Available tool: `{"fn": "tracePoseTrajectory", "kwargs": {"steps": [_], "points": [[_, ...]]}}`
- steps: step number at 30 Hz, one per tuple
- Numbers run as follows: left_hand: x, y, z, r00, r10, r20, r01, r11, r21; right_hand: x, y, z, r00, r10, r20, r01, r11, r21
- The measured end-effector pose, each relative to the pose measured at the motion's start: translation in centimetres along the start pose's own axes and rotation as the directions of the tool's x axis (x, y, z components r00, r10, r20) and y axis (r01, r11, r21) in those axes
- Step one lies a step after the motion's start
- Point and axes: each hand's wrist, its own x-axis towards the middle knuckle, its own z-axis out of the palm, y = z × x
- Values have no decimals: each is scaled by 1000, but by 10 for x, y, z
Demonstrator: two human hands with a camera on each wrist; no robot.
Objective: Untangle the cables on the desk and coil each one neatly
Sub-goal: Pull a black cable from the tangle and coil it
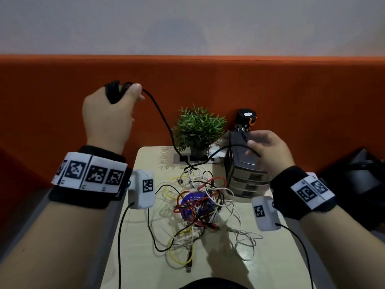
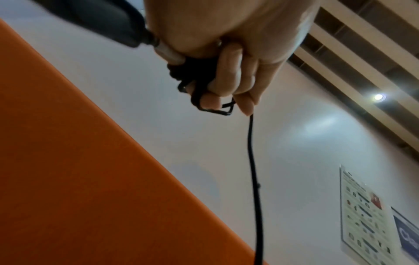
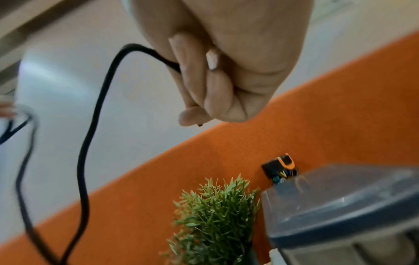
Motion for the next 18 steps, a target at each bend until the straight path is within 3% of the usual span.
{"fn": "tracePoseTrajectory", "kwargs": {"steps": [2,5,10,12,14,15,18], "points": [[-5,8,-2,998,57,39,-53,995,-82,6,-4,-4,993,117,5,-114,964,239],[-17,21,-1,965,175,195,-148,978,-143,6,-15,3,973,208,101,-230,821,522],[-32,38,8,869,285,405,-226,956,-187,-9,-35,25,958,98,271,-271,623,734],[-36,42,15,847,292,444,-237,955,-177,-15,-39,35,937,43,346,-266,729,631],[-39,43,21,836,292,465,-255,956,-144,-25,-39,50,900,-25,435,-137,931,338],[-40,43,24,837,290,464,-260,957,-130,-31,-38,58,870,-54,490,-51,979,198],[-40,42,31,860,268,435,-260,962,-81,-50,-37,68,798,-75,598,52,997,54]]}}
